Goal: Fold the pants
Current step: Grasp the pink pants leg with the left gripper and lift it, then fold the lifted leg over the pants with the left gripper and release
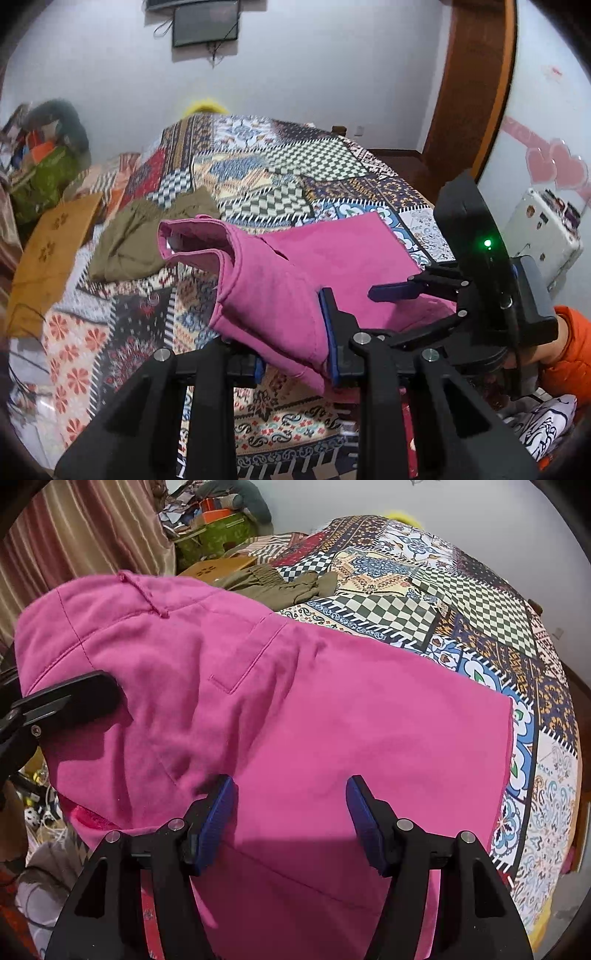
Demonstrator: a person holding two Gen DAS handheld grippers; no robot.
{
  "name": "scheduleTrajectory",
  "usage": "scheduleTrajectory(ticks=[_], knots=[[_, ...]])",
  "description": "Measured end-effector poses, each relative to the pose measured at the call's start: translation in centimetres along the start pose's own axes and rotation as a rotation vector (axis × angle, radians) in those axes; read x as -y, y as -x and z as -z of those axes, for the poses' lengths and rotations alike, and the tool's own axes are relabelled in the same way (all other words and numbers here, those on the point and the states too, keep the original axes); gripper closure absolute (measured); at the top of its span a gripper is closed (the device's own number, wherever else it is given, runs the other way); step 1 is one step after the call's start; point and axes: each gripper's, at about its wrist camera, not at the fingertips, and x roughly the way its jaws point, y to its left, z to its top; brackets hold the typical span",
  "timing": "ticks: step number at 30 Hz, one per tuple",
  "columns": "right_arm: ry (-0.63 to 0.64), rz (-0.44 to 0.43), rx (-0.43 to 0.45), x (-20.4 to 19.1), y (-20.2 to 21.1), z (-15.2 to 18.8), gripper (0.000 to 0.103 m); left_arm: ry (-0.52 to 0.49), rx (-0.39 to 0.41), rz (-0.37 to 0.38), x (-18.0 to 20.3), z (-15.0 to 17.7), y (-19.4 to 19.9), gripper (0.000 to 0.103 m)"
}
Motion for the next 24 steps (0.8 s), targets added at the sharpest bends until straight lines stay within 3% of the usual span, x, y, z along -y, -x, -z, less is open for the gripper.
scheduleTrajectory(ticks=[7, 14, 20, 24], knots=[[-0.065, -0.013, 0.062, 1.3, 2.5, 1.2, 0.044, -0.106, 0.022, -0.025, 2.6, -1.5, 0.6, 0.079], [-0.196, 0.032, 0.117, 5.3, 5.2, 4.3, 0.044, -0.16, 0.018, -0.03, 4.8, -2.3, 0.3, 0.079], [-0.294, 0.019, 0.071, 7.8, 4.3, 6.8, 0.044, -0.194, 0.003, 0.005, 6.5, -3.4, -0.5, 0.08], [-0.318, -0.014, 0.089, 7.9, 4.4, 7.5, 0.044, -0.211, -0.005, 0.037, 7.7, -4.0, -0.9, 0.082]])
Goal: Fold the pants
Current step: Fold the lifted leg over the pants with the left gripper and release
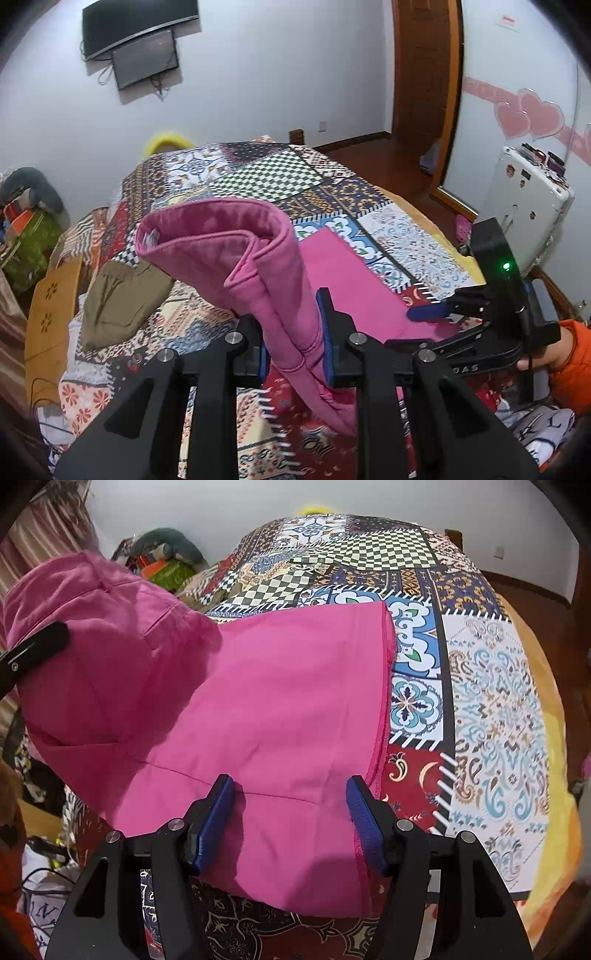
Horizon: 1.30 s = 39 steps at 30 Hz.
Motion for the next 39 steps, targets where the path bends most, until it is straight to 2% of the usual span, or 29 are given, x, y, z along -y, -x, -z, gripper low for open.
scheduleTrajectory(ticks=[8, 15, 22, 32, 35, 37, 39], knots=[[-0.006, -0.003, 0.012, 0.0, 0.4, 0.4, 0.044, -0.002, -0.026, 0.092, 1.4, -0.9, -1.6, 0.084], [-0.005, 0.067, 0.055, 1.5, 2.3, 0.6, 0.044, -0.014, -0.074, 0.187, 2.6, -2.0, -3.5, 0.085], [-0.06, 0.128, 0.109, 3.9, 5.3, 1.2, 0.044, -0.045, -0.153, 0.234, 4.9, -1.8, -6.5, 0.085], [-0.061, 0.142, 0.132, 4.1, 6.3, 1.3, 0.044, -0.036, -0.292, 0.304, 6.3, 0.1, -9.7, 0.085], [-0.056, 0.139, 0.132, 4.0, 6.1, 1.1, 0.044, -0.012, -0.313, 0.323, 6.1, 0.2, -9.9, 0.078], [-0.054, 0.14, 0.131, 4.0, 6.1, 1.1, 0.044, 0.028, -0.34, 0.356, 5.8, 0.3, -10.2, 0.067], [-0.054, 0.14, 0.129, 3.9, 6.0, 1.1, 0.044, 0.06, -0.355, 0.376, 5.5, 0.5, -10.3, 0.066]])
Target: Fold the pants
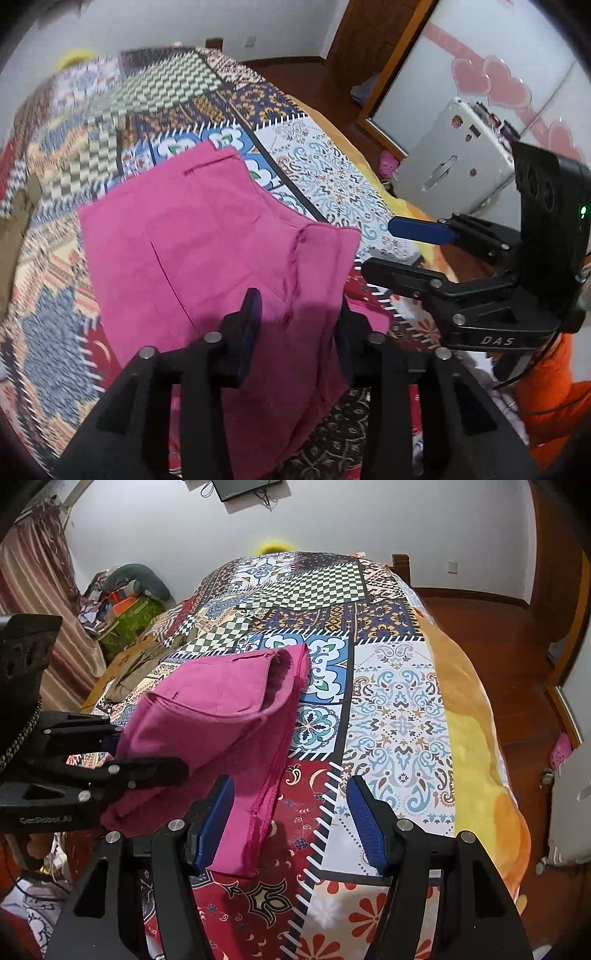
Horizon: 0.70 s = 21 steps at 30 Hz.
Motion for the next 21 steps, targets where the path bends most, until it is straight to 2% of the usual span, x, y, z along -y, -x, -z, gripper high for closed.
scheduleTrajectory(ticks=[4, 10, 15, 17, 21], knots=[[-0.001, 0.004, 0.0, 0.1, 0.1, -0.1, 0.044, 0.02, 0.005, 0.032, 0.1, 0.2, 0.8, 0.066], [-0.004, 0.016, 0.006, 0.2, 0.3, -0.2, 0.044, 0.005, 0.064, 0.041, 0.6, 0.1, 3.4, 0.066], [-0.005, 0.023, 0.006, 0.3, 0.6, -0.2, 0.044, -0.007, 0.116, -0.012, -0.6, -0.6, 5.0, 0.064], [-0.001, 0.031, 0.01, 0.2, 0.8, -0.4, 0.044, -0.001, 0.127, -0.068, -1.8, -1.0, 5.5, 0.063], [0.003, 0.042, 0.038, 0.2, 1.6, -1.0, 0.044, 0.044, 0.154, -0.123, -4.8, -1.5, 6.4, 0.063]])
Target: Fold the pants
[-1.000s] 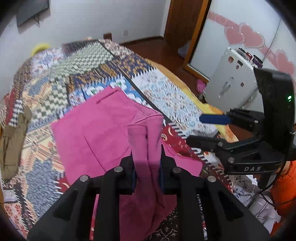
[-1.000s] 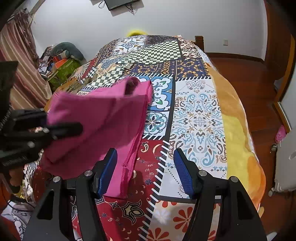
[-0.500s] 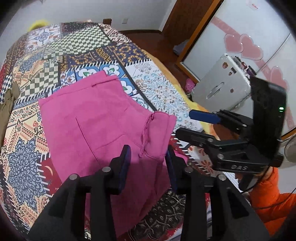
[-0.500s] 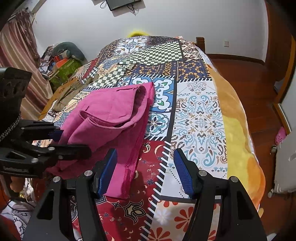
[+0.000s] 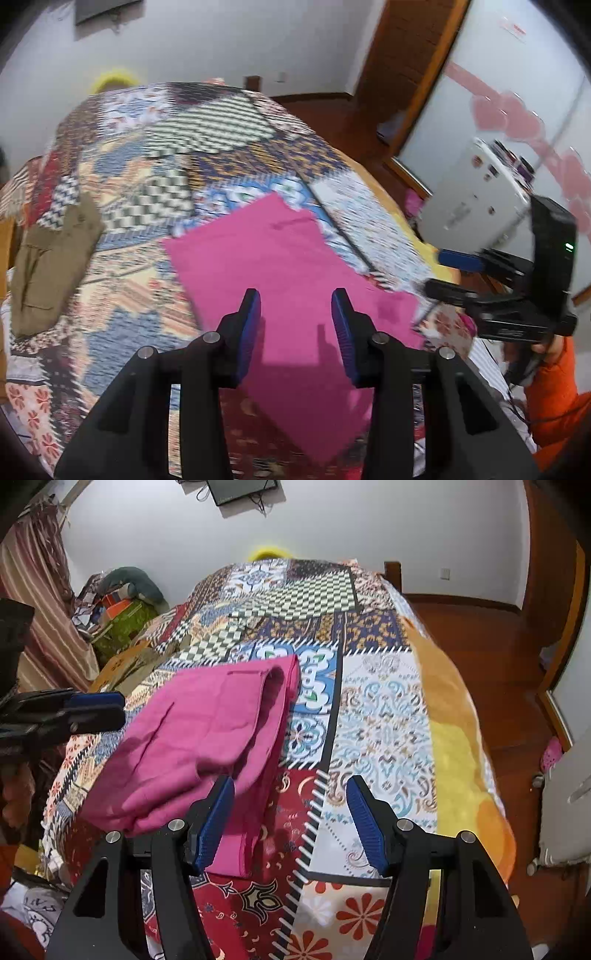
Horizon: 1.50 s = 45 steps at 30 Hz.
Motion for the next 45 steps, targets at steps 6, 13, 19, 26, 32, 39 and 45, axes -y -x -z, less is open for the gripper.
scheduleTrajectory(ticks=[6, 13, 19, 26, 32, 39, 45], knots=[[-0.012, -0.036, 0.022, -0.7, 0.5, -0.9, 0.044, 0.033, 0.024, -0.086, -4.4, -0.6, -0.2, 0.049], [0.021, -0.055, -0.025, -2.5, -1.5, -0.6, 0.044, 0.087, -0.041, -0.124, -8.3, -0.6, -3.7, 0.049], [0.024, -0.036, -0.108, -2.5, -4.0, 0.9, 0.044, 0.12, -0.077, -0.112, -9.5, -1.2, -6.4, 0.049], [-0.013, -0.058, -0.143, -1.6, -5.1, 1.9, 0.041, 0.15, -0.106, -0.072, -10.4, -2.6, -9.1, 0.048], [-0.013, -0.062, -0.142, -1.4, -5.4, 1.6, 0.039, 0.198, -0.16, 0.002, -11.1, -3.0, -11.9, 0.048], [-0.017, -0.06, -0.142, -1.2, -5.9, 1.2, 0.039, 0.189, -0.154, 0.056, -11.2, -3.3, -12.7, 0.062], [-0.012, -0.049, -0.141, -1.3, -6.1, 0.8, 0.039, 0.143, -0.112, 0.0, -10.8, -3.3, -11.9, 0.091]])
